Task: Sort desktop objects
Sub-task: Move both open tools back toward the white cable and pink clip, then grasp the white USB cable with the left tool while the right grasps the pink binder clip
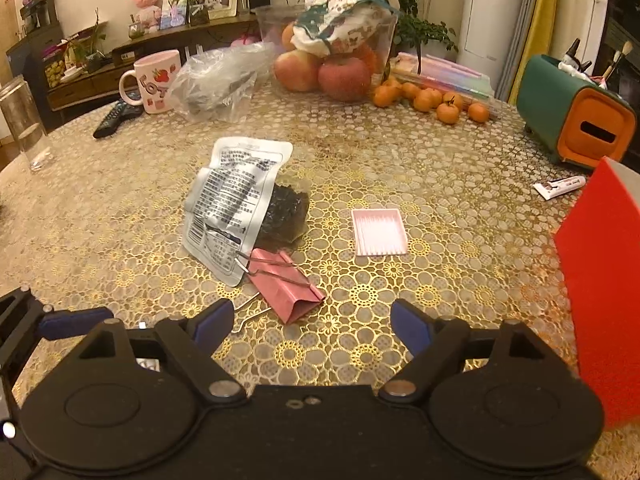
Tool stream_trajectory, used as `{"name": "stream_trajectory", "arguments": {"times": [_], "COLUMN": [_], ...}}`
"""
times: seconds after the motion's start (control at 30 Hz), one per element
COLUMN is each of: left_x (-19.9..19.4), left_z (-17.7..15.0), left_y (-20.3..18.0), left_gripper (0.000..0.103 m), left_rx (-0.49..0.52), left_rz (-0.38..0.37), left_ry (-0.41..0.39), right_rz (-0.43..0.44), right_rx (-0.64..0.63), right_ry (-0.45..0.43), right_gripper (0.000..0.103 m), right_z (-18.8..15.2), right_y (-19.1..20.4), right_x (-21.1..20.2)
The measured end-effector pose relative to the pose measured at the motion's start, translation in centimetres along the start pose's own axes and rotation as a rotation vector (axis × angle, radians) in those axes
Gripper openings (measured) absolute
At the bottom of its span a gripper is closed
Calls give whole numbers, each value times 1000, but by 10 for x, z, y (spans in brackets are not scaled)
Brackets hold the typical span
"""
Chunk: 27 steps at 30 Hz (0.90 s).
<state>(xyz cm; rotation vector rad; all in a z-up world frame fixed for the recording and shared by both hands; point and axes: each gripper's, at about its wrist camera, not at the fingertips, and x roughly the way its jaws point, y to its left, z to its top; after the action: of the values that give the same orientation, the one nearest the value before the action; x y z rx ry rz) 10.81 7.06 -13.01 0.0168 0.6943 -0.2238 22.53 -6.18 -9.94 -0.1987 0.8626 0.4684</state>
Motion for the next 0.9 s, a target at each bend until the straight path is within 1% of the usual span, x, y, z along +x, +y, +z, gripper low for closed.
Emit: {"name": "stream_trajectory", "arguments": {"times": [0.23, 0.33, 0.47, 0.6, 0.77, 0.83, 0.9], "left_x": [8, 10, 9, 11, 11, 11, 10], "left_z": [-3, -6, -7, -9, -10, -10, -9], "left_y": [1, 2, 0, -3, -3, -3, -3], "left_gripper": [103, 103, 102, 102, 102, 100, 97], "left_rx": [-2, -3, 10, 38, 38, 37, 36], "left_rz": [11, 12, 20, 50, 59, 60, 62], "left_ry": [19, 21, 16, 10, 1, -1, -4], "right_rz": [-7, -5, -2, -2, 3, 0, 1], "right_rx": [-30, -23, -27, -27, -27, -30, -30], "right_ry": [6, 10, 21, 36, 27, 22, 18], "right_gripper": [80, 79, 76, 70, 70, 68, 63], "right_z": [10, 14, 13, 11, 9, 9, 9], "right_y": [8, 7, 7, 7, 8, 8, 7], "right_x": [20, 26, 32, 38, 39, 39, 38]}}
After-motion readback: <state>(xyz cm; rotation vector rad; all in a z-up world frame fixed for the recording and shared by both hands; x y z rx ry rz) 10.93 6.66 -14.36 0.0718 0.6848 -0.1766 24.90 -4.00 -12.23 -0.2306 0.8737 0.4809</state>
